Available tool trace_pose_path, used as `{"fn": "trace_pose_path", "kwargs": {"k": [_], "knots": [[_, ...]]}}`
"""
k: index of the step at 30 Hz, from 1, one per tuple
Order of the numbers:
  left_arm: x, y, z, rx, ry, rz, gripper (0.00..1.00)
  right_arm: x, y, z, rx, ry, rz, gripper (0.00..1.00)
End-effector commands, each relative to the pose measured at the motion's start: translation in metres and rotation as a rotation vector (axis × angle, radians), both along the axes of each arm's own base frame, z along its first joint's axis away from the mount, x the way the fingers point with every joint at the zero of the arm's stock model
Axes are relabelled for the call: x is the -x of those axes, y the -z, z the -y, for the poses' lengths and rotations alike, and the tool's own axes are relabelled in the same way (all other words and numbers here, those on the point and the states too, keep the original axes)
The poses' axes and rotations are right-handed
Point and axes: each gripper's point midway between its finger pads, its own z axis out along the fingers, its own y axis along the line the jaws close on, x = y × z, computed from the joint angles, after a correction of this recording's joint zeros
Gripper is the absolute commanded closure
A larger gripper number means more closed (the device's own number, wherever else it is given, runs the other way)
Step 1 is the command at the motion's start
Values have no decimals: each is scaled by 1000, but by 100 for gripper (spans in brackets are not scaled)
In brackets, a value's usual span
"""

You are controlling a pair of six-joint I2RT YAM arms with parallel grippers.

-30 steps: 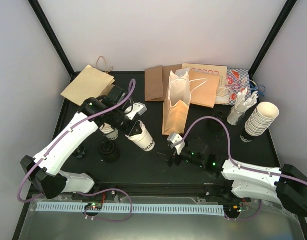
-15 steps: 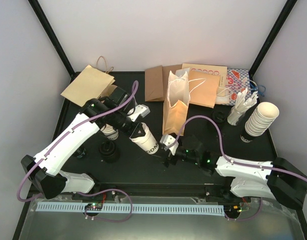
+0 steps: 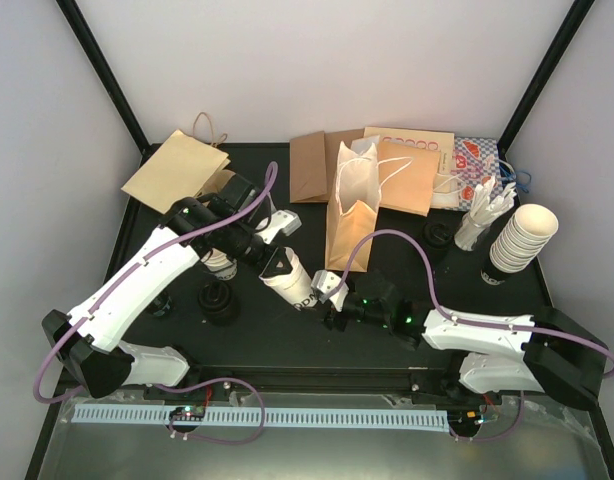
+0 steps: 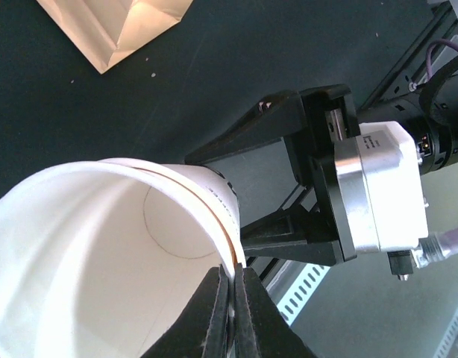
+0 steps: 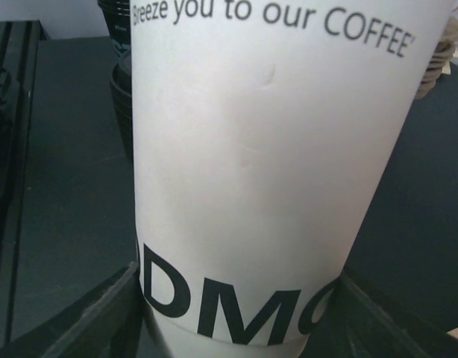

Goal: Pack the takeout coffee

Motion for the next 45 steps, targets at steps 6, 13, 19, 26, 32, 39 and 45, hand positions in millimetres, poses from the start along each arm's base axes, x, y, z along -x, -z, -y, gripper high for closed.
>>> {"fn": "trace_pose_path", "kwargs": {"k": [6,13,19,26,32,39,45], "knots": [[2,-21,7,79,20,53,96,4,-9,-3,-20,-18,2,42],[3,-29,6,97,10,75,94,7,2,11,-8,7,0,43],[1,-31,6,103,-3,77,93,9,7,19,1,18,-3,43],[1,-28,7,101,-4,72,91,11,7,24,-3,25,-1,43],[9,-18,9,116,22,33,59,10,5,24,-4,26,5,43],[17,-12,13,145,53,11,55,10,2,22,-16,22,8,43],[18,-6,14,134,58,-7,59,9,1,20,-14,19,5,43]]}}
